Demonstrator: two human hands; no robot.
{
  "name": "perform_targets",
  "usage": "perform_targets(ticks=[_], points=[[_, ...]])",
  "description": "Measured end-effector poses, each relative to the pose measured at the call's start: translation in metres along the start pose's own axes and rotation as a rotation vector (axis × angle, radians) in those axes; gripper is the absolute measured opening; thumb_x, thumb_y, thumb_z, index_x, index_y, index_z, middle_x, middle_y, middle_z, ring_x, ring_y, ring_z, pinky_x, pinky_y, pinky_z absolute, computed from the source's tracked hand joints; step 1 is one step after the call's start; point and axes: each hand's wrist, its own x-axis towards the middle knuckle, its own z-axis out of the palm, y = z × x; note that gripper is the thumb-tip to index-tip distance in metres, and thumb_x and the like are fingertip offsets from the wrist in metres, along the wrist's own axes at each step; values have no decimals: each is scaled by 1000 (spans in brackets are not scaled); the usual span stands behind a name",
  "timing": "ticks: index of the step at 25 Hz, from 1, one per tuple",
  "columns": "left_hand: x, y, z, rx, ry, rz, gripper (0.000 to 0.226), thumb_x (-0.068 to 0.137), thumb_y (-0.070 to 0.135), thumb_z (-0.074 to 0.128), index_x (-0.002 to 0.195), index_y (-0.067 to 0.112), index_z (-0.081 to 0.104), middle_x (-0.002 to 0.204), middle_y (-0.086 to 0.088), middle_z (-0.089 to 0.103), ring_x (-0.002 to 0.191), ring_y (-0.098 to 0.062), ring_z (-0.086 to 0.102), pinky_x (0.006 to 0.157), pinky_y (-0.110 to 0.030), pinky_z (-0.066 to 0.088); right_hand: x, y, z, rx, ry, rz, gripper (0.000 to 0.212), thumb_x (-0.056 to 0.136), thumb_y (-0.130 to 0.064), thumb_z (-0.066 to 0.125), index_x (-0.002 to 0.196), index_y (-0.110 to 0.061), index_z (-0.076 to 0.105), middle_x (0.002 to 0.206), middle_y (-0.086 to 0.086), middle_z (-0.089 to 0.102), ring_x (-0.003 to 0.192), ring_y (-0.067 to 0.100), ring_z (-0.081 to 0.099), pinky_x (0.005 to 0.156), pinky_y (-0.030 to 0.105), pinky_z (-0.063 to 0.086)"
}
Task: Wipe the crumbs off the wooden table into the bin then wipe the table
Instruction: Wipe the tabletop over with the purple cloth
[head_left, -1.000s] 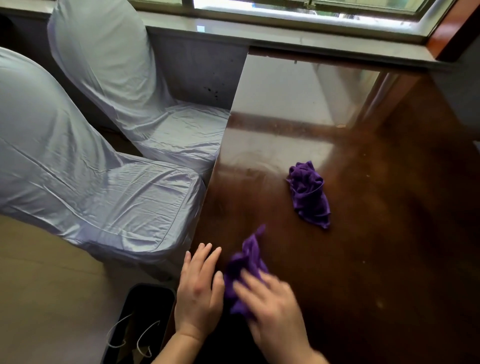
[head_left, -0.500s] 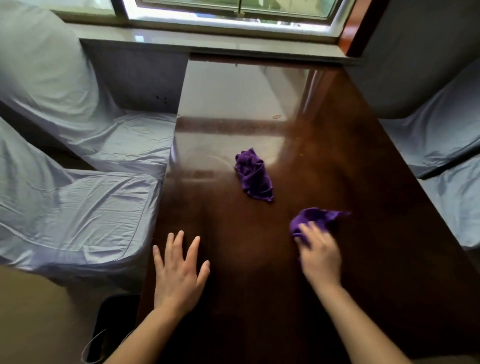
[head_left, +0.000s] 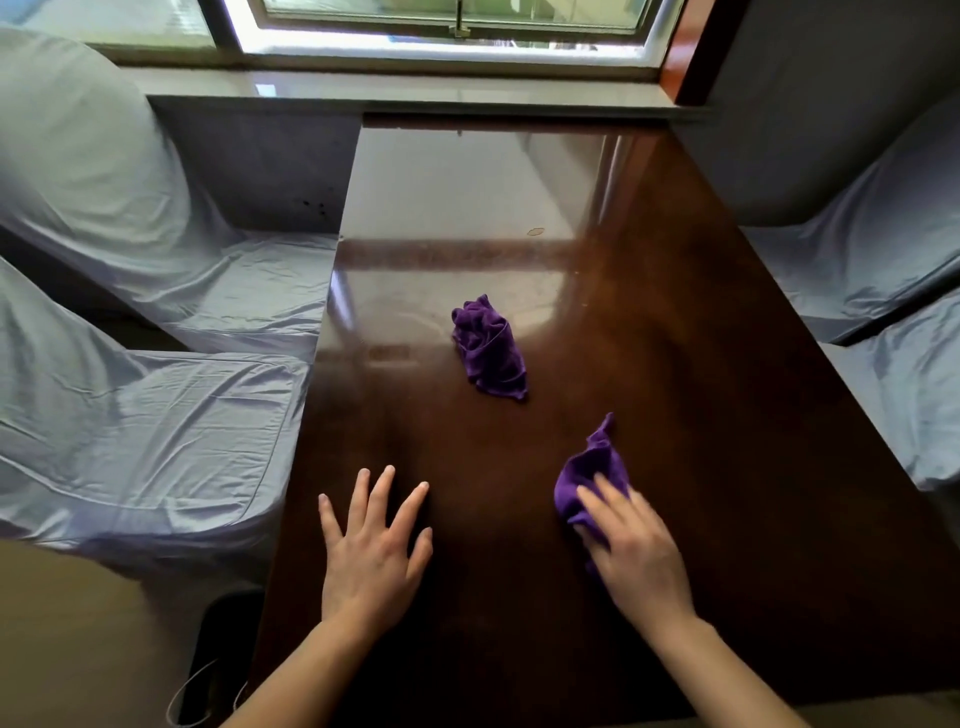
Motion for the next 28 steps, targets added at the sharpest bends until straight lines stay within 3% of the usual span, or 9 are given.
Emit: perform_targets(ticks=[5,7,9,12,17,20,22,26,28], points=[[1,0,1,21,-5,-28,57,87,54,33,140,37,45,154,-7,37,147,-30,21,115,-66,9,65,-31,19,125,50,202,37,87,-21,71,122,-10,68,135,18,60,124,41,55,107,47,43],[2,0,1,14,-9,-46,56,86,53,33,138,38,48,153,-6,39,146,-30,25,114,-65,12,67,-74,33,173,16,68,37,86,-21,71,122,-12,68,134,17,61,126,39,55,109,46,41],[4,-2,1,-5,1,-54,53,85,52,34,134,39,53,149,-5,45,143,-29,32,112,-65,18,47,-106,40,171,-83,-183,40,86,-25,67,125,-17,66,136,11,61,127,35,55,109,44,42],[9,-8,1,-4,25,-18,50,85,51,37,130,40,56,144,-6,50,139,-30,37,110,-67,19,43,-70,31,123,-29,-369,42,81,-24,71,122,-17,68,131,8,65,120,31,62,101,42,50],[36,-20,-4,-23,58,-108,63,83,58,25,141,42,42,156,-6,33,148,-26,16,114,-63,7,77,18,5,13,10,144,44,90,-25,67,132,-14,60,143,13,55,131,35,52,112,45,39],[49,-32,-5,-11,30,-159,68,81,63,13,146,47,27,162,-3,18,150,-23,1,116,-59,-1,70,5,9,20,73,203,45,85,-16,73,129,-11,63,138,14,58,127,38,54,108,47,42],[51,-35,-5,-19,32,-174,69,81,63,13,146,46,27,162,-5,19,150,-25,1,117,-58,-1,49,-18,18,61,121,199,48,74,-7,80,121,-8,69,129,14,65,119,39,60,103,46,46],[54,-32,-7,-39,58,-170,65,82,57,28,140,36,47,152,-15,38,145,-36,24,116,-59,14,17,-80,37,126,54,-51,61,62,-19,83,121,-18,69,129,6,66,118,31,62,101,38,45],[56,-33,-6,-38,62,-166,61,82,55,33,137,34,52,148,-17,44,141,-39,31,114,-60,20,35,-105,44,138,-32,-202,60,68,-22,79,126,-22,66,134,1,64,119,27,61,98,38,51]])
